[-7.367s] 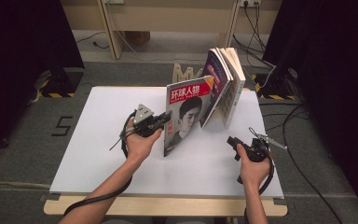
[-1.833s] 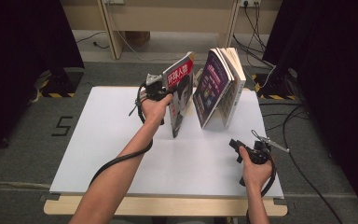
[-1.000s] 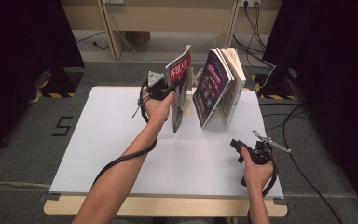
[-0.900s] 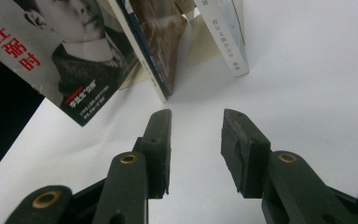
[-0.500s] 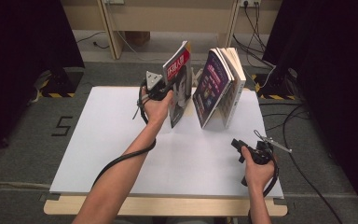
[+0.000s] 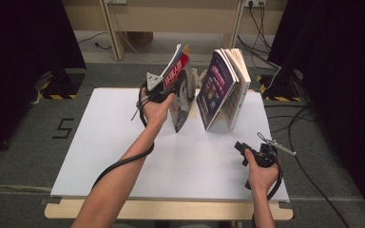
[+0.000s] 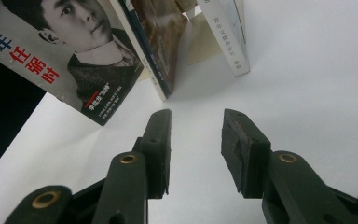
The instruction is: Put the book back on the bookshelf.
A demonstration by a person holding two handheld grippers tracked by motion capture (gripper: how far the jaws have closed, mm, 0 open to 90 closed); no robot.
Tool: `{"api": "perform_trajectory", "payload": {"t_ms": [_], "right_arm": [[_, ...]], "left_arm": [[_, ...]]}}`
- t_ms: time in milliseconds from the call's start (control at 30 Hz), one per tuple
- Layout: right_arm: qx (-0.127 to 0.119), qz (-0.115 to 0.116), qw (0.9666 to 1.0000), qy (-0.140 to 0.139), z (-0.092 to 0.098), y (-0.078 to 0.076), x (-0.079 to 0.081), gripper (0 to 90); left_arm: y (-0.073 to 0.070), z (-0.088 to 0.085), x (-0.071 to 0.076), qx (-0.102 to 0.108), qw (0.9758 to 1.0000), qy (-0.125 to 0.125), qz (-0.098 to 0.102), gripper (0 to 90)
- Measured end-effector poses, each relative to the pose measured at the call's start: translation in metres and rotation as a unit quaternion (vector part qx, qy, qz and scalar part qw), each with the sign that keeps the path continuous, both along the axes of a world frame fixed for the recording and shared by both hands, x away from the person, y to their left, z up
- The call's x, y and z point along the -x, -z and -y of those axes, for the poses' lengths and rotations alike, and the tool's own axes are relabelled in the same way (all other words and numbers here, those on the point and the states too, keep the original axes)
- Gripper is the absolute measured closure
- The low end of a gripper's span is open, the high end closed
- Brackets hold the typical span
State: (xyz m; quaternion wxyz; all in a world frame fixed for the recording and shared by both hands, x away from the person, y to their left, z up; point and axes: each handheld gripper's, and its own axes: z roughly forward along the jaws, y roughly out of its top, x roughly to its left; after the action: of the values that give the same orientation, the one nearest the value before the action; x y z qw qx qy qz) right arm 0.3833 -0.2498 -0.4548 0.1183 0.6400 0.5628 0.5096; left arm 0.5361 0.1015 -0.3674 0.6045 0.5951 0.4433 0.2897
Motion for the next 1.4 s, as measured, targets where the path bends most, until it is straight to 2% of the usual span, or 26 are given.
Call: {"api": "perform_trajectory", "payload": {"t_ms": [133, 367, 633, 933, 1033, 1100, 1167, 1400], "right_arm": [[0.0, 0.002, 1.0, 0.0, 0.001, 0.0, 0.001, 63.0], [0.001, 0.001, 1.0, -0.003, -0.001, 0.0, 0.001, 62.9], [0.001, -0.003, 1.0, -0.003, -0.002, 0.0, 0.001, 62.8], [-0.003, -0.006, 1.0, -0.002, -0.003, 0.0, 0.001, 62.7], [-0.001, -0.005, 1.0, -0.003, -0.002, 0.0, 0.001, 62.7], [-0.003, -0.006, 1.0, -0.003, -0.003, 0.0, 0.001, 62.7], [0.001, -0.004, 1.0, -0.004, -0.002, 0.001, 0.0, 62.7], [0.002, -0.004, 1.0, -0.003, -0.002, 0.001, 0.0, 62.6]], "left_arm": [[0.002, -0.001, 0.001, 0.008, 0.9999, 0.006, -0.009, 69.8], [0.006, -0.006, 0.005, 0.02, 0.9996, -0.002, -0.02, 60.7], [0.007, -0.008, 0.008, 0.021, 0.9994, 0.004, -0.028, 58.4], [0.018, -0.011, 0.014, 0.023, 0.9989, 0.007, -0.04, 58.3], [0.02, -0.012, 0.017, 0.012, 0.9991, -0.002, -0.04, 66.7], [0.019, -0.013, 0.017, 0.014, 0.9988, -0.007, -0.046, 76.5], [0.017, -0.013, 0.016, 0.004, 0.9986, -0.015, -0.05, 83.6], [0.009, -0.007, 0.008, 0.002, 0.9983, -0.026, -0.051, 86.2]]}}
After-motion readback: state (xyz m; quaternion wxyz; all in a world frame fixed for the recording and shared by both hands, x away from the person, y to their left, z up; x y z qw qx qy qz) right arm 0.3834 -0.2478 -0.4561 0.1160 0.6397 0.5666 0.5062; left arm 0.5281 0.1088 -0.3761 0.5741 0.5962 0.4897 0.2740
